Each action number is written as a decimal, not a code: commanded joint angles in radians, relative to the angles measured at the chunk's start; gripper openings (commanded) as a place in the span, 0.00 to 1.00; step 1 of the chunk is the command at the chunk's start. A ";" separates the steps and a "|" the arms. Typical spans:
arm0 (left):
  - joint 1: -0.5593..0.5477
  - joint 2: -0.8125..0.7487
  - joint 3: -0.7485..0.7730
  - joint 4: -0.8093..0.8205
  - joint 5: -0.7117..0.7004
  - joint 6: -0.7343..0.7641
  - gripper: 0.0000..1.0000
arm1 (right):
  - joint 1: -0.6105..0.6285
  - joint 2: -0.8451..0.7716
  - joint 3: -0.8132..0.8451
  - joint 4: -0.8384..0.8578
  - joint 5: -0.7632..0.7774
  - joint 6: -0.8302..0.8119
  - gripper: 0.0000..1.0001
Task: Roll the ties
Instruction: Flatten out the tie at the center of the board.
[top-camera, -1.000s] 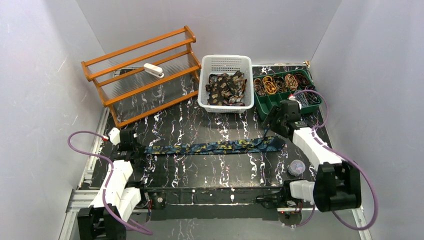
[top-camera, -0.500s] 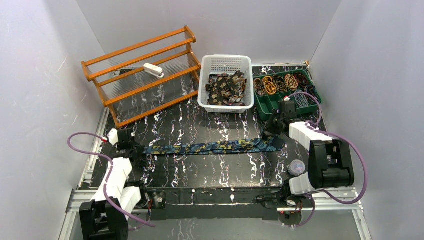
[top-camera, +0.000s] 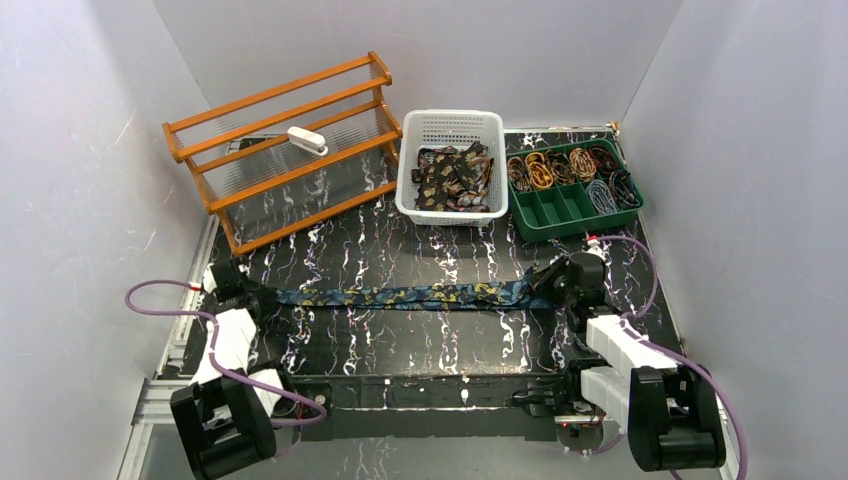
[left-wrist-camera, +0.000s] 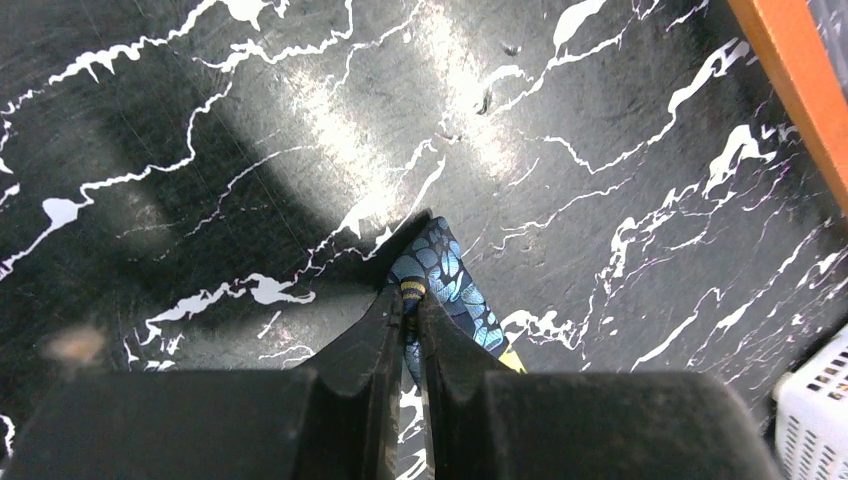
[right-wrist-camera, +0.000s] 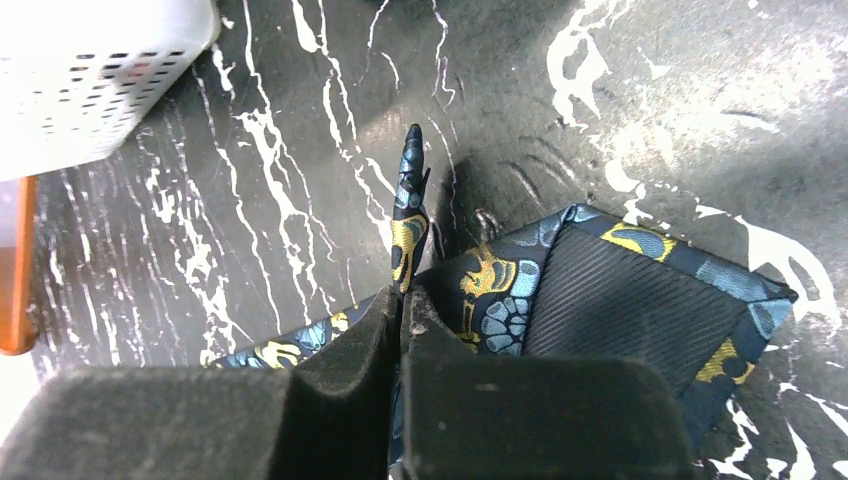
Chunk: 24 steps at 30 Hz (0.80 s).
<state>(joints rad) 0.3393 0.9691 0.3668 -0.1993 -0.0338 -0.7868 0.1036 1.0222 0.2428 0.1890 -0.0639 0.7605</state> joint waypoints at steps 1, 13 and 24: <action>0.061 0.011 0.010 0.013 0.100 0.020 0.08 | -0.016 -0.047 -0.021 0.163 -0.043 0.035 0.05; 0.118 0.032 0.025 0.003 0.131 0.032 0.07 | -0.090 -0.113 -0.042 0.243 -0.141 0.064 0.08; 0.147 0.000 0.063 -0.051 0.127 0.038 0.18 | -0.090 -0.222 -0.057 -0.051 -0.005 0.123 0.27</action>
<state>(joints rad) 0.4747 0.9977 0.3809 -0.1963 0.1017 -0.7643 0.0189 0.8547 0.0624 0.3420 -0.1940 0.8841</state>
